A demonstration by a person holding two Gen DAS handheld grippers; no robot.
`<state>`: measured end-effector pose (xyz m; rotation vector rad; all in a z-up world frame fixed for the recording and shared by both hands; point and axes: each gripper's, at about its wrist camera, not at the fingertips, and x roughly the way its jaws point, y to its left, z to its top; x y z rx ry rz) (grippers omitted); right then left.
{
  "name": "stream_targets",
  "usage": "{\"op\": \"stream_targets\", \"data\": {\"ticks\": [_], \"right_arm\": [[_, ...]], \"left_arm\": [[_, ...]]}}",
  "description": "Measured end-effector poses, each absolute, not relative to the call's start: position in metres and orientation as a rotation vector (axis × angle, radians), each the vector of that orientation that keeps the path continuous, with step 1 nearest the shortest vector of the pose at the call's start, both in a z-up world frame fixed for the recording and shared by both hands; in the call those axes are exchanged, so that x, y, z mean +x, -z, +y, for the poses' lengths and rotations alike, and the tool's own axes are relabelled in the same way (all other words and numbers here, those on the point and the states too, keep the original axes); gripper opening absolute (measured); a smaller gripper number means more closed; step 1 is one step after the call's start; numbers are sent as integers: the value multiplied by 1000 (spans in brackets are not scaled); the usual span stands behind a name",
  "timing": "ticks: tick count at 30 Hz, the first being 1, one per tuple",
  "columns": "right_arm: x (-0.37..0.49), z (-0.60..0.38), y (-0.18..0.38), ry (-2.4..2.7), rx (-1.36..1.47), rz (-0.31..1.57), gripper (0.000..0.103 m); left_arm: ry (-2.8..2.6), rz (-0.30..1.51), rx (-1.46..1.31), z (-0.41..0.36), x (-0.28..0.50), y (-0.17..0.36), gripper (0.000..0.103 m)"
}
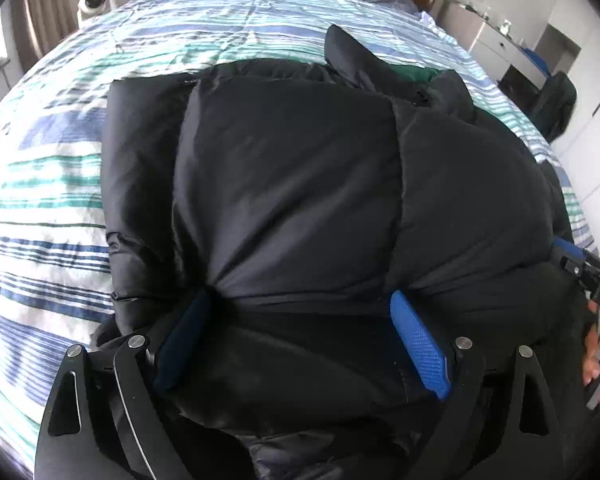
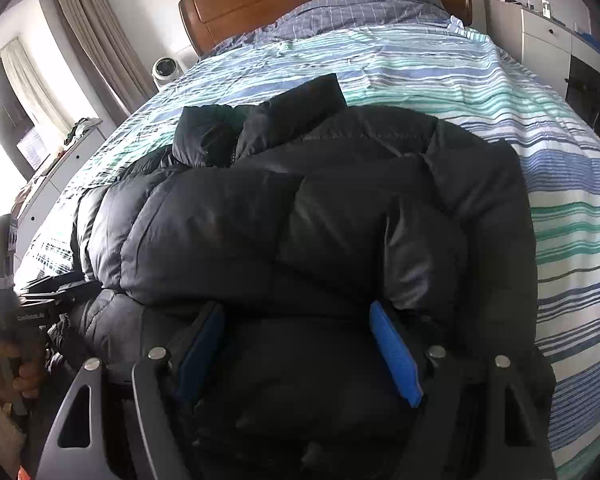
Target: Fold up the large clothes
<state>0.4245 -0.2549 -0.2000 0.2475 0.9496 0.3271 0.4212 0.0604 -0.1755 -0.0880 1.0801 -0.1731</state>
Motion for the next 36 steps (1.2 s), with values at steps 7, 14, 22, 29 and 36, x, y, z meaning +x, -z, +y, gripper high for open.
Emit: {"op": "stream_targets", "data": {"ticks": [7, 14, 22, 29, 36], "right_arm": [[426, -257, 207, -334, 275, 930, 76], [423, -257, 206, -333, 284, 915, 77], [420, -259, 210, -347, 300, 892, 77], [419, -259, 210, -344, 292, 875, 77], [397, -259, 176, -320, 224, 916, 77]], "left_arm": [[127, 1012, -155, 81, 441, 118, 91], [41, 1079, -339, 105, 517, 161, 92], [-14, 1066, -290, 101, 523, 199, 99], [-4, 1019, -287, 107, 485, 172, 99], [73, 983, -107, 96, 396, 143, 99]]}}
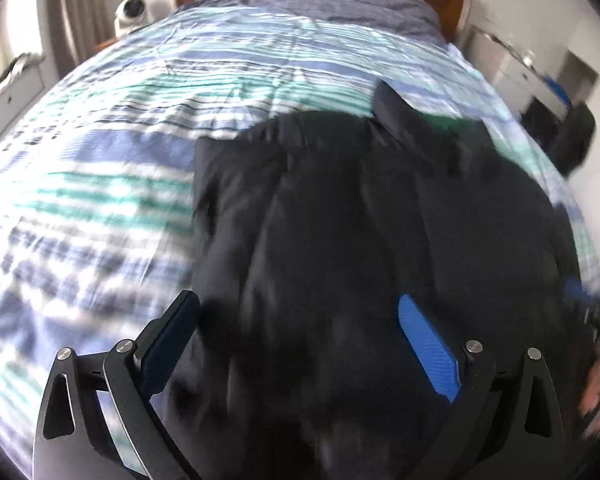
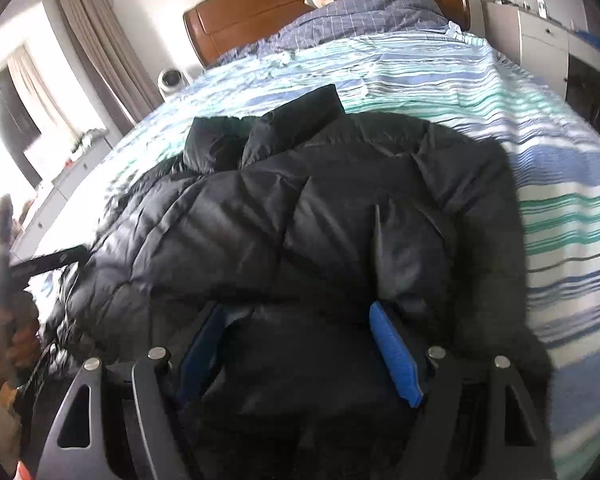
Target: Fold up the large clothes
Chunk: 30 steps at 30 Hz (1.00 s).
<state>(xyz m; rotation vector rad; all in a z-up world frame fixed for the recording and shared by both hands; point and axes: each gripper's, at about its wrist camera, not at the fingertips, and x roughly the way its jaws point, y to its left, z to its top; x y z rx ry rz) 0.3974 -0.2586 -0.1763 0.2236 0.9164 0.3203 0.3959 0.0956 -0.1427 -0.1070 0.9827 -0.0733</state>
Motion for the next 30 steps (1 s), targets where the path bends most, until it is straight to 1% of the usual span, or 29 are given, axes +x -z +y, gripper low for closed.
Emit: {"op": "stream_targets", "data": {"ticks": [3, 7, 11, 14, 17, 19, 21, 25, 28, 30], "right_arm": [[361, -261, 153, -350, 188, 909, 77], [305, -263, 142, -356, 78, 941, 77], [247, -267, 146, -351, -2, 982, 77], [198, -270, 169, -312, -46, 1065, 77], [154, -277, 174, -278, -84, 1032, 77], [127, -285, 172, -303, -61, 1060, 77], [108, -294, 163, -296, -40, 1046, 77], [81, -318, 145, -232, 20, 990, 77], [82, -349, 139, -183, 124, 962, 77], [92, -371, 143, -167, 241, 990, 77]], "left_arm": [[113, 954, -78, 93, 341, 130, 99], [142, 936, -10, 86, 276, 119, 99], [188, 998, 17, 84, 210, 131, 99], [184, 1047, 48, 84, 168, 145, 99], [184, 1058, 81, 87, 135, 140, 99], [191, 1088, 106, 91, 113, 136, 100], [178, 1140, 124, 100, 92, 134, 99], [130, 1124, 9, 132, 64, 115, 99], [99, 1041, -191, 172, 63, 95, 100], [98, 1003, -320, 200, 74, 92, 100]]}}
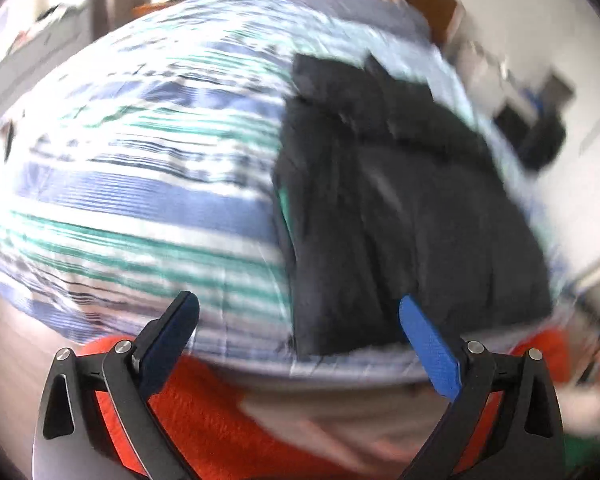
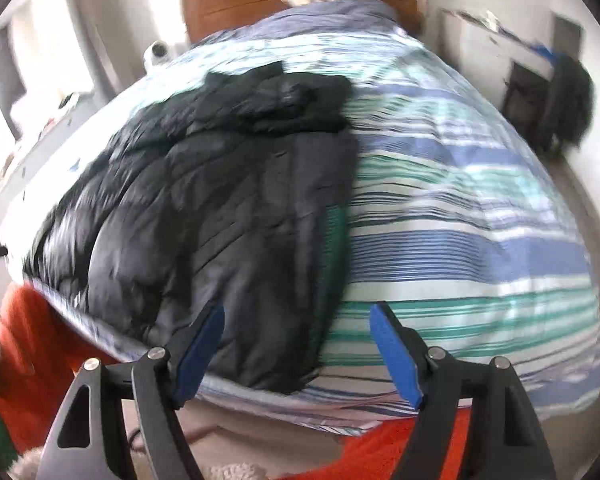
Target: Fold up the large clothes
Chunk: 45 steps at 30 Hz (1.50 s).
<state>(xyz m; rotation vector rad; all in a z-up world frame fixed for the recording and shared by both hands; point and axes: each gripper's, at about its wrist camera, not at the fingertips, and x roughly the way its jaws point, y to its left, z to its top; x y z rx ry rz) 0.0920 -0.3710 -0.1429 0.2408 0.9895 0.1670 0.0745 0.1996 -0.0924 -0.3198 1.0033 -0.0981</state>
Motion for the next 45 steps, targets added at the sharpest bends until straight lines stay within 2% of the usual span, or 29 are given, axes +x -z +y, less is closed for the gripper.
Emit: {"op": "stream_targets", "data": {"ticks": [5, 10, 16, 17, 18, 20, 21, 22, 23, 24, 26, 36, 42, 45], "right_arm": [[107, -396, 163, -237, 467, 1050, 78], [118, -370, 197, -321, 469, 1163, 78], [116, -350, 206, -407, 495, 1187, 80], [118, -350, 207, -407, 509, 1202, 80], [122, -350, 207, -402, 528, 1224, 78], [124, -348, 204, -411, 527, 1238, 73], [124, -346, 201, -415, 510, 1236, 53], [125, -344, 198, -425, 496, 1231, 34], [125, -343, 194, -436, 497, 1222, 26], [125, -339, 189, -434, 482, 1216, 23], [124, -333, 177, -434, 437, 1196, 20], [97, -352, 114, -475, 449, 1082, 18], [36, -367, 103, -531, 628, 1143, 18], [9, -374, 84, -567, 755, 1131, 18]], "left_arm": [[169, 1015, -394, 200, 109, 115, 100], [230, 1139, -328, 166, 128, 155, 100], [251, 1139, -276, 148, 122, 158, 100], [251, 1147, -274, 147, 121, 158, 96], [252, 1155, -272, 146, 122, 157, 82], [244, 1196, -268, 146, 119, 154, 66], [230, 1204, -258, 143, 118, 154, 51], [222, 1209, -246, 142, 117, 151, 44], [220, 1208, -233, 138, 114, 144, 33], [219, 1201, -226, 136, 113, 139, 25], [214, 1185, -202, 129, 112, 127, 20], [305, 1089, -287, 144, 85, 69, 17], [364, 1200, -273, 159, 16, 81, 17], [429, 1229, -308, 169, -30, 68, 17]]}}
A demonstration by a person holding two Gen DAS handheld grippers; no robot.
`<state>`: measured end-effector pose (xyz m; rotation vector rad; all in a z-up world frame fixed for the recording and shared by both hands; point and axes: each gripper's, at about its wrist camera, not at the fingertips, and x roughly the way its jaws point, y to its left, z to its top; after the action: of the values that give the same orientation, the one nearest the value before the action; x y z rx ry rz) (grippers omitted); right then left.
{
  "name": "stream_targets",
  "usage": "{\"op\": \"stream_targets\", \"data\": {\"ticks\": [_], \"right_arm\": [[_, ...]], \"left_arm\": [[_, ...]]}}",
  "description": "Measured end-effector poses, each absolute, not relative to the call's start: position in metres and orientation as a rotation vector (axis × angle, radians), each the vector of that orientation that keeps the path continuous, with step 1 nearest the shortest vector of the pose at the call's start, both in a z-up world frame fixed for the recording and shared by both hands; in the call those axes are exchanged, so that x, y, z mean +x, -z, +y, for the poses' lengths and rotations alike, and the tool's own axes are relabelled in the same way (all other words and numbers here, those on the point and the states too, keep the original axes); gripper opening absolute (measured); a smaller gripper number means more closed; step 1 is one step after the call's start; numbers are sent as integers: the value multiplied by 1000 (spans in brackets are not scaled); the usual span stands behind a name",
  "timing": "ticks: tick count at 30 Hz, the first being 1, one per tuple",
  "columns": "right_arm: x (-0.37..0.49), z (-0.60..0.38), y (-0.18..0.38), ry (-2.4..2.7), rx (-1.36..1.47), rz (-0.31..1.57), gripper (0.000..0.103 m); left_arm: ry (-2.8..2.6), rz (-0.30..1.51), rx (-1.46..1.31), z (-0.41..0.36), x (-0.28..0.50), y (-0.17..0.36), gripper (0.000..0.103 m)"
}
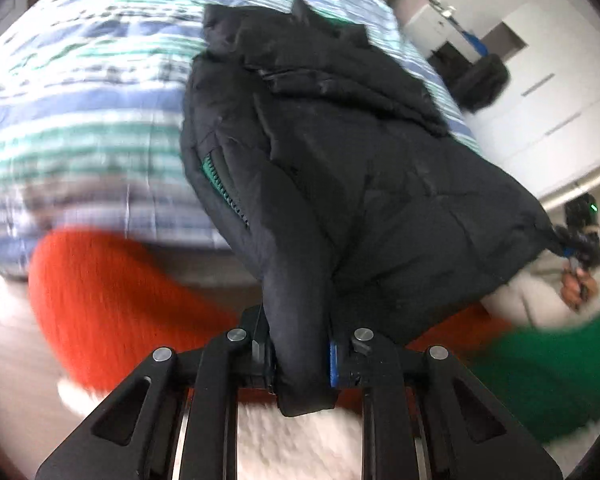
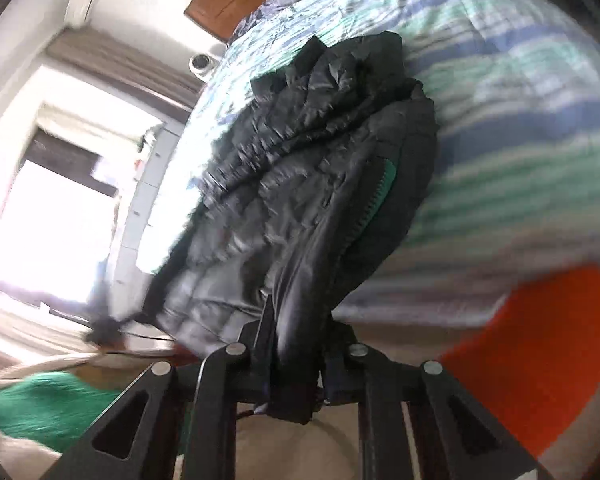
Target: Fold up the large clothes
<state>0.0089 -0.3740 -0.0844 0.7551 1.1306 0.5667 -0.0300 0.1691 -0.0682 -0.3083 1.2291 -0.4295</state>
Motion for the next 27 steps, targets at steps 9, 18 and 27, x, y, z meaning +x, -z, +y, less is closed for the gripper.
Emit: {"op": "stream_targets", "data": {"ticks": [9, 18, 27], "right_arm": [[78, -385, 20, -680, 764, 884, 17], [247, -390, 105, -588, 842, 911, 17], [290, -399, 201, -521, 1149, 963, 27]], "left_arm": [[531, 893, -435, 198, 13, -23, 18], [313, 940, -465, 171, 211, 38, 19], [339, 1073, -505, 163, 271, 98, 46]]}}
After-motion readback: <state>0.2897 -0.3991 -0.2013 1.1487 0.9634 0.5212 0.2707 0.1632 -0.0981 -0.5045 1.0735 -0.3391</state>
